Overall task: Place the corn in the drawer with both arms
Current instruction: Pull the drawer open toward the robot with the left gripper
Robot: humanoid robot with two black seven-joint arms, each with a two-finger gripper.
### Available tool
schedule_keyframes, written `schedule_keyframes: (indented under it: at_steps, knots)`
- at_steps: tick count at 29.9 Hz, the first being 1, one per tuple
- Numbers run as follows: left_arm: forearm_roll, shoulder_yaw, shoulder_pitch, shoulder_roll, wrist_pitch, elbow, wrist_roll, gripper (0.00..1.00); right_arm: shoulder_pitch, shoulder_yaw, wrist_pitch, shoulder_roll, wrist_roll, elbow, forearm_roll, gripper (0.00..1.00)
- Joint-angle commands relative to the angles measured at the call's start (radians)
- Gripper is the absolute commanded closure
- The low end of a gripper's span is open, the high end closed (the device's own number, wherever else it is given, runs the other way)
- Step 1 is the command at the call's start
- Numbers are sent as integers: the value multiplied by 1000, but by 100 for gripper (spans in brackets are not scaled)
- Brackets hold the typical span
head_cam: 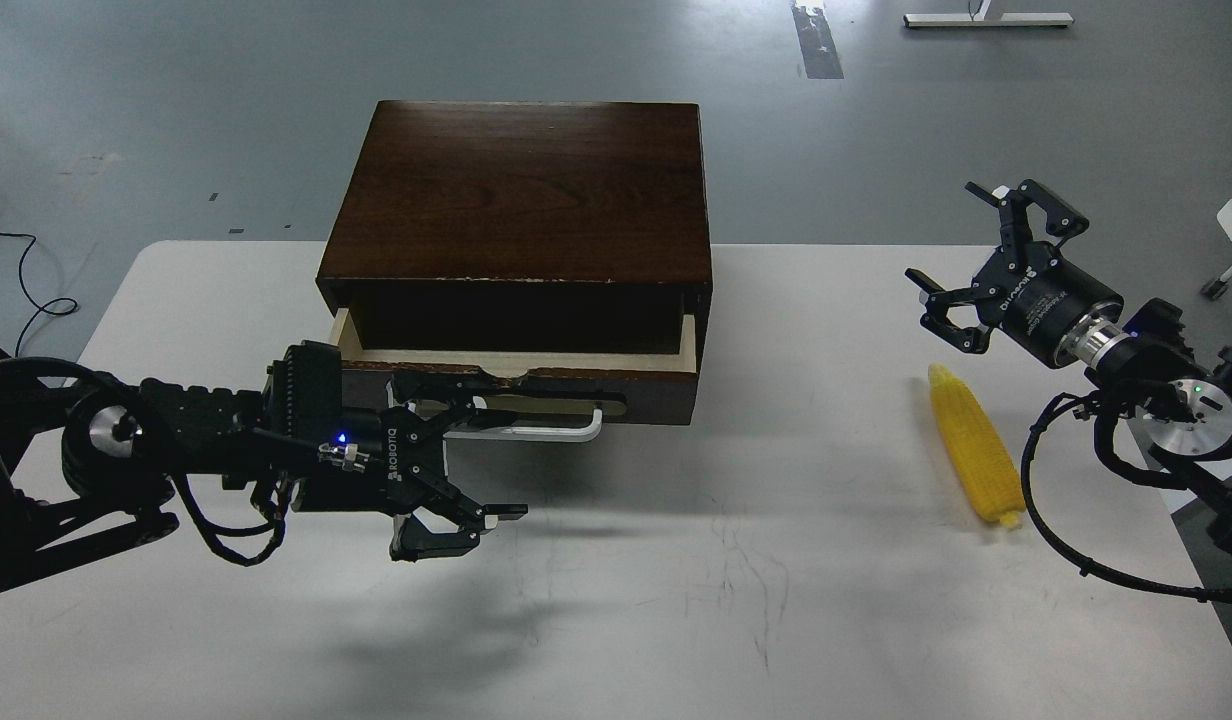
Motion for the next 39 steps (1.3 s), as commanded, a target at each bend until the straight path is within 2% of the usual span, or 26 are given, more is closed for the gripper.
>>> schedule_keyframes:
  at_steps: [1,33,39]
  knots:
    - [0,0,8,14,0,-21,-1,17,0,2,-1,3,0,0,0,0]
    - [0,0,35,49,0,-116,-1,16,-1,2,-1,3,0,-9,0,0]
    - [0,-5,63,69,0,-119,-1,8,-1,2,-1,3,0,-9,0,0]
